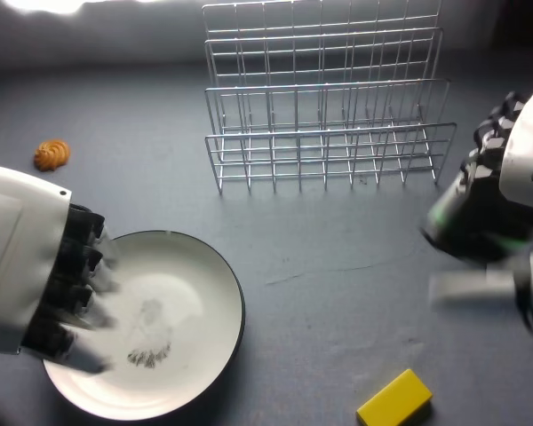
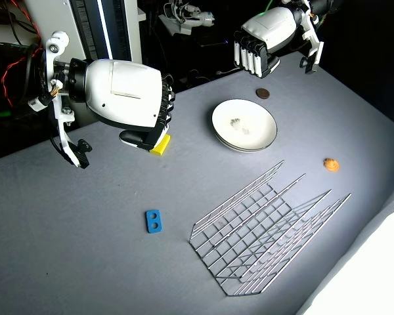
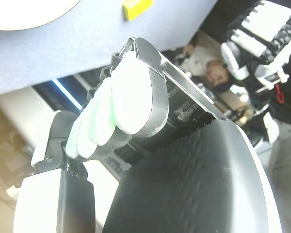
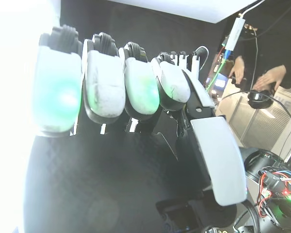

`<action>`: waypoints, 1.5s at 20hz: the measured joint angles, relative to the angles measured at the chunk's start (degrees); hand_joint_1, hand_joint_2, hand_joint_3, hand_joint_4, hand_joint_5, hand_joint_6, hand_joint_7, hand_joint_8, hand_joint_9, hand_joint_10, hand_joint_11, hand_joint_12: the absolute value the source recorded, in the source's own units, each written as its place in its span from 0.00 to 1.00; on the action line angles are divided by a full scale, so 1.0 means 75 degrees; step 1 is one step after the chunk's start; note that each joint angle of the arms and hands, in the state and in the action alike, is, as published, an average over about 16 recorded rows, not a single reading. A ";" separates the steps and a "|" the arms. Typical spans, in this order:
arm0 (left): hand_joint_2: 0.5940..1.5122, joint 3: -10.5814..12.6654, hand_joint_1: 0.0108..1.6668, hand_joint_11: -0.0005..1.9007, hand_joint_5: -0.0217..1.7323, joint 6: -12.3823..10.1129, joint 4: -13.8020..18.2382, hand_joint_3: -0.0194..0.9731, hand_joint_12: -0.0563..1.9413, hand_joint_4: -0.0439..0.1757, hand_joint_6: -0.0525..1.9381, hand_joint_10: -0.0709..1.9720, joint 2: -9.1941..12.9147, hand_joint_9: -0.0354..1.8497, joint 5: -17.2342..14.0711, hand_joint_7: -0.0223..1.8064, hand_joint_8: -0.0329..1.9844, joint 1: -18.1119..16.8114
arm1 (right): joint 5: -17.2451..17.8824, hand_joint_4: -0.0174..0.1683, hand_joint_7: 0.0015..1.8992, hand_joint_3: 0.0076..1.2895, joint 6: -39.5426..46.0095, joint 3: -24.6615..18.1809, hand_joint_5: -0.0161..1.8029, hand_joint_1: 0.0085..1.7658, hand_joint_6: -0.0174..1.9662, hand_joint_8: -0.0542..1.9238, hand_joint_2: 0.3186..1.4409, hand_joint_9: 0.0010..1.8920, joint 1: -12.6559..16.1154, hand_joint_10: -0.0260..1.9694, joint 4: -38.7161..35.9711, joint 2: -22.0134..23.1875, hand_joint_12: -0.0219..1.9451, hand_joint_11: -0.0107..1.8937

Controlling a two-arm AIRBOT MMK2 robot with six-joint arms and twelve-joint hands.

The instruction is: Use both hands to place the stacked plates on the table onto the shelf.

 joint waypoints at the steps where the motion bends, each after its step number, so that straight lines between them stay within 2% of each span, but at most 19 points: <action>1: 0.45 0.0000 0.02 0.17 0.14 0.0000 0.0000 0.07 0.18 0.17 0.17 0.17 -0.0003 0.17 0.0002 0.15 0.16 -0.0005 | -0.0001 0.12 0.20 0.03 0.0000 0.0000 0.19 0.09 0.23 0.24 0.56 0.21 0.0000 0.23 0.0000 0.0000 0.22 0.25; 8: 0.46 -0.0019 0.01 0.10 0.08 0.0019 -0.0057 0.06 0.11 0.18 0.10 0.11 -0.0024 0.10 0.0014 0.09 0.09 -0.0071 | -0.0005 0.10 0.12 0.02 -0.0001 0.0000 0.11 0.08 0.13 0.15 0.54 0.12 0.0002 0.13 -0.0009 0.0000 0.13 0.14; 10: 0.46 -0.0029 0.00 0.04 0.04 0.0036 -0.0102 0.05 0.05 0.18 0.04 0.05 -0.0030 0.05 0.0016 0.04 0.03 -0.0098 | -0.0004 0.07 0.05 0.02 -0.0001 0.0000 0.05 0.07 0.06 0.07 0.51 0.05 0.0003 0.06 -0.0017 0.0000 0.05 0.07; 13: 0.46 -0.0042 0.00 0.01 0.02 0.0065 -0.0160 0.05 0.03 0.19 0.02 0.04 -0.0041 0.02 0.0019 0.02 0.01 -0.0141 | -0.0004 0.09 0.01 0.01 -0.0002 0.0000 0.02 0.08 0.02 0.03 0.51 0.01 0.0004 0.02 -0.0034 0.0000 0.01 0.02; 18: 0.47 -0.0060 0.00 0.01 0.02 0.0136 -0.0198 0.05 0.02 0.18 0.02 0.04 -0.0048 0.03 -0.0029 0.02 0.01 -0.0190 | -0.0009 0.07 0.01 0.01 -0.0003 0.0000 0.02 0.09 0.02 0.03 0.51 0.01 0.0004 0.02 -0.0076 0.0000 0.01 0.02; 30: 0.49 -0.0020 0.00 0.01 0.02 -0.0175 0.0088 0.04 0.02 0.18 0.02 0.04 -0.0012 0.03 -0.0199 0.02 0.01 -0.0188 | -0.0007 0.07 0.01 0.01 -0.0009 0.0000 0.02 0.10 0.02 0.03 0.51 0.01 0.0004 0.02 -0.0156 0.0000 0.01 0.02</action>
